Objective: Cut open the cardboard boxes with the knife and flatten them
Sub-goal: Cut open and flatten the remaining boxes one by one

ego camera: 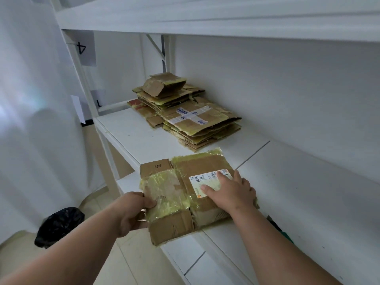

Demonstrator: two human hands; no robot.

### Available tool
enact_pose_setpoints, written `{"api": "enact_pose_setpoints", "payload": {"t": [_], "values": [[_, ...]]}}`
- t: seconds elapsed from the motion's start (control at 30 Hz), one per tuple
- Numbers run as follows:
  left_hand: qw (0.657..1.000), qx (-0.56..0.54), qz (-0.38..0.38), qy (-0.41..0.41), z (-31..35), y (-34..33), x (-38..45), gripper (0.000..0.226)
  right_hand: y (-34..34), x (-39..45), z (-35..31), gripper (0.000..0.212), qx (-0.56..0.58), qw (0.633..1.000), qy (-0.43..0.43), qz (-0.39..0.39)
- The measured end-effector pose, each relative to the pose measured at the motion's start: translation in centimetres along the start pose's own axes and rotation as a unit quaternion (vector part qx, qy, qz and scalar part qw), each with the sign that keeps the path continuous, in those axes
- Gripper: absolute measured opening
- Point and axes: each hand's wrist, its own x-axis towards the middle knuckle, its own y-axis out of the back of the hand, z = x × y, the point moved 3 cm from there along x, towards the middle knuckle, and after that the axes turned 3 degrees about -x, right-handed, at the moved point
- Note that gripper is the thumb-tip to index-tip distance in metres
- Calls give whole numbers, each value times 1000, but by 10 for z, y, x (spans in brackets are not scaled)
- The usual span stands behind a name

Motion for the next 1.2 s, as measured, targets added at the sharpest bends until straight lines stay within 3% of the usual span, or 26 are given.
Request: {"api": "enact_pose_setpoints", "payload": {"t": [0.1, 0.2, 0.27, 0.33, 0.43, 0.5, 0.63, 0.8, 0.9, 1.0, 1.2], "values": [[999, -45, 13, -21, 8, 8, 5, 20, 9, -7, 2, 59, 46, 997, -2, 65], [996, -36, 38, -68, 19, 23, 7, 25, 12, -14, 6, 55, 215, 966, -44, 135], [993, -29, 46, -104, 26, 34, 6, 29, 12, -15, 7, 53, 351, 925, -87, 114], [989, -22, 60, -134, 33, 43, 6, 33, 13, -14, 8, 36, 462, 879, -87, 76], [979, 1, 97, -177, 41, 53, 6, 35, 17, -15, 5, 9, 514, 855, -46, 41], [973, 8, 116, -198, 46, 57, 6, 37, 16, -16, 1, 7, 536, 843, -29, 36], [974, 7, 99, -202, 55, 63, 10, 58, 12, -16, -6, 25, 601, 798, -11, 42], [977, -55, 107, -175, 62, 81, 28, 97, 18, -16, -18, 8, 716, 695, -22, 53], [975, -183, -12, -123, 77, 74, 28, 78, 16, -12, -39, 10, 754, 655, -23, 40], [963, -207, -104, -138, 95, 63, 29, 55, 12, -6, -68, 12, 775, 632, -21, 20], [955, -194, -35, -221, 122, 77, 58, 44, 2, 5, -102, 13, 797, 603, -9, -22]]}}
